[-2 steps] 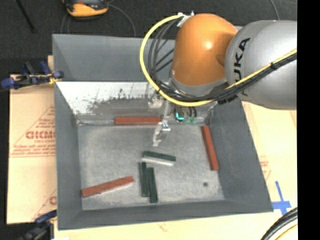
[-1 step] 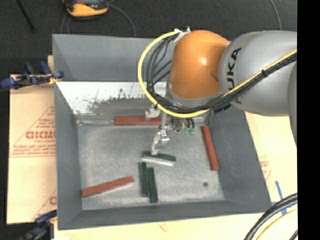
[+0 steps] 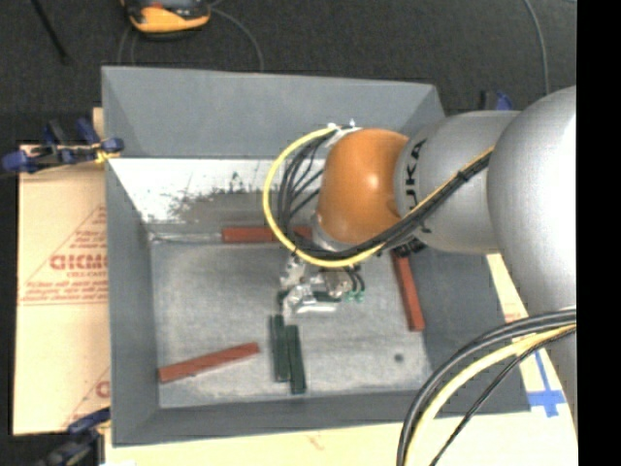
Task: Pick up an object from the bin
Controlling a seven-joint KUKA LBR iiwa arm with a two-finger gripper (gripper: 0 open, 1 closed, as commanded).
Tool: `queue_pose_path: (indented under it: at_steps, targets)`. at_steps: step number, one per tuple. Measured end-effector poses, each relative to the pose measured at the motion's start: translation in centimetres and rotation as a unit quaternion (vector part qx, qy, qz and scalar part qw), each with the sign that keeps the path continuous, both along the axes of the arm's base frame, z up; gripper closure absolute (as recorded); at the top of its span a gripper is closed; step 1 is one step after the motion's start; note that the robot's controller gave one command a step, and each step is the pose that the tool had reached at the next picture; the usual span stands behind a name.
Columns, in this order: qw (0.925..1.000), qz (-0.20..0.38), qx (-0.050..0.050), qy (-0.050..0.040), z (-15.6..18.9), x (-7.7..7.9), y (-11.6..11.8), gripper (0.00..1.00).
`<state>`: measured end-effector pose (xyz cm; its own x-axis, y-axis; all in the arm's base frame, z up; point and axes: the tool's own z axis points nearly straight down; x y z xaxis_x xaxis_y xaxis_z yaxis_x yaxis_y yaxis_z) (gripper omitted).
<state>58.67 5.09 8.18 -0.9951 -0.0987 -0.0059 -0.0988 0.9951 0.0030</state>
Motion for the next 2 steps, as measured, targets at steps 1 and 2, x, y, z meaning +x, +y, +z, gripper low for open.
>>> queue_pose_path:
  at_steps: [1,2]
  targets:
    - [1.0,-0.001,0.0,0.0,0.0,0.0,0.0,1.0]
    - [0.9998,0.019,-0.002,-0.0007,13.6,2.7,-1.6,1.0]
